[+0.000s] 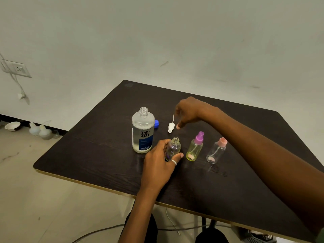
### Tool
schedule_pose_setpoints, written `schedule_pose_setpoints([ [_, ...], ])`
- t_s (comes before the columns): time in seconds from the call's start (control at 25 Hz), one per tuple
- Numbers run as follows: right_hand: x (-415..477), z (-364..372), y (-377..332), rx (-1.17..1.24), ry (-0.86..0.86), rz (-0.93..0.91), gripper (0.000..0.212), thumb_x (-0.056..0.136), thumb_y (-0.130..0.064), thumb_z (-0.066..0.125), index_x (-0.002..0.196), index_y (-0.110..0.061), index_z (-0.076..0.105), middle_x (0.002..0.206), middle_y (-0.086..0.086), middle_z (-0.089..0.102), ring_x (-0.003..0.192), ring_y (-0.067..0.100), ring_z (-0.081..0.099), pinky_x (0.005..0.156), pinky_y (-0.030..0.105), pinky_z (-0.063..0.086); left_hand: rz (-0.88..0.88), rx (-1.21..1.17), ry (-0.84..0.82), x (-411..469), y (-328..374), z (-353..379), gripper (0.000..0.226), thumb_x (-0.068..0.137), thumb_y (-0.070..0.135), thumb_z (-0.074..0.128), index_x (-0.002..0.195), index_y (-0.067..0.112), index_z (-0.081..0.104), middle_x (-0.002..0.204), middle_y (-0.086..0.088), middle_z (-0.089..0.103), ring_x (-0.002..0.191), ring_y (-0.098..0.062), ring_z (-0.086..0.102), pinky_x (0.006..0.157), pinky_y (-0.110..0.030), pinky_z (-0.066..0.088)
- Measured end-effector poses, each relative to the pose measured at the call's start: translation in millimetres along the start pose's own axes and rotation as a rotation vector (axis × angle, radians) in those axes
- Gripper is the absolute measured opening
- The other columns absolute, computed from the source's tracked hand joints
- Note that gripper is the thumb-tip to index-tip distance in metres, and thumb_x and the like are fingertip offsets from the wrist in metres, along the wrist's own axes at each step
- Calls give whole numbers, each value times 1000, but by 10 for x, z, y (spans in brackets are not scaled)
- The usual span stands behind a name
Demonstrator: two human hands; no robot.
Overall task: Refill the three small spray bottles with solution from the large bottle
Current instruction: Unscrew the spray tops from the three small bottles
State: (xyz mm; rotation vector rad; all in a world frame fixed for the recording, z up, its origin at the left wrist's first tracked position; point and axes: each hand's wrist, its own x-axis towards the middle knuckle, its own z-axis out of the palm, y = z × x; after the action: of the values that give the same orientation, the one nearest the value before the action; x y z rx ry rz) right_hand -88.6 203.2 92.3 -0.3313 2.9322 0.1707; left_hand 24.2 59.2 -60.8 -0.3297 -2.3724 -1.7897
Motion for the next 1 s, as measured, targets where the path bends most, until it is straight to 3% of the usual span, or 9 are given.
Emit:
schedule_pose_setpoints([
  [0.12, -272, -174, 60, 59, 33, -12, 37, 75, -44, 77, 100, -17, 71, 97, -2, 70, 88, 15, 62, 75, 30, 48, -8, 29, -5, -5, 20, -2, 52, 76, 43, 83, 120, 43, 55, 103, 31, 64, 101, 16, 60, 80, -3, 47],
  [0.24, -569, -233, 73, 68, 10, -46, 33, 82, -49, 68, 98, -20, 72, 97, -4, 71, 91, 14, 63, 81, 32, 51, -36, 67, -12, -4, 28, -10, 67, 73, 48, 84, 129, 40, 50, 116, 26, 62, 105, 11, 60, 84, -4, 45],
  [0.4, -884, -204, 81, 103, 4, -58, 34, 86, -51, 63, 100, -21, 72, 95, -5, 72, 89, 12, 64, 84, 33, 52, -47, 136, -28, -20, 63, -1, 95, 70, 55, 83, 148, 27, 38, 146, 7, 53, 130, -9, 51, 103, -23, 43],
  [0.52, -1004, -146, 74, 115, 2, -49, 34, 84, -50, 65, 100, -21, 72, 93, -6, 72, 87, 11, 64, 84, 33, 53, -71, 201, 12, -141, 132, -12, 105, 68, 62, 80, 153, 25, 31, 156, 1, 42, 142, -18, 42, 112, -38, 42],
  [0.6, -1057, -100, 76, 124, 4, -36, 34, 82, -48, 69, 101, -21, 72, 93, -6, 72, 86, 11, 64, 82, 32, 54, -36, 197, 120, -339, 181, 2, 99, 69, 62, 79, 151, 24, 36, 153, 0, 45, 139, -18, 45, 109, -34, 43],
  [0.68, -1090, -60, 79, 117, 21, -31, 30, 80, -42, 73, 99, -20, 73, 92, -6, 71, 84, 12, 64, 79, 30, 53, 112, 193, 248, -545, 235, 56, 81, 75, 53, 79, 143, 22, 47, 141, 1, 57, 128, -11, 53, 101, -20, 45],
  [0.8, -1128, -14, 69, 93, 57, -42, 17, 79, -27, 76, 92, -17, 74, 89, -4, 71, 82, 13, 65, 76, 31, 55, 281, 214, 314, -687, 352, 160, 58, 82, 38, 80, 131, 16, 60, 125, 1, 66, 116, -3, 58, 94, -7, 44],
  [1.0, -1270, -28, 136, 108, 70, -26, 10, 78, -23, 75, 84, -15, 75, 82, -1, 72, 77, 14, 67, 75, 33, 58, 293, 204, 227, -680, 539, 349, 58, 84, 28, 79, 135, 12, 59, 130, -5, 66, 121, -16, 62, 97, -29, 55],
])
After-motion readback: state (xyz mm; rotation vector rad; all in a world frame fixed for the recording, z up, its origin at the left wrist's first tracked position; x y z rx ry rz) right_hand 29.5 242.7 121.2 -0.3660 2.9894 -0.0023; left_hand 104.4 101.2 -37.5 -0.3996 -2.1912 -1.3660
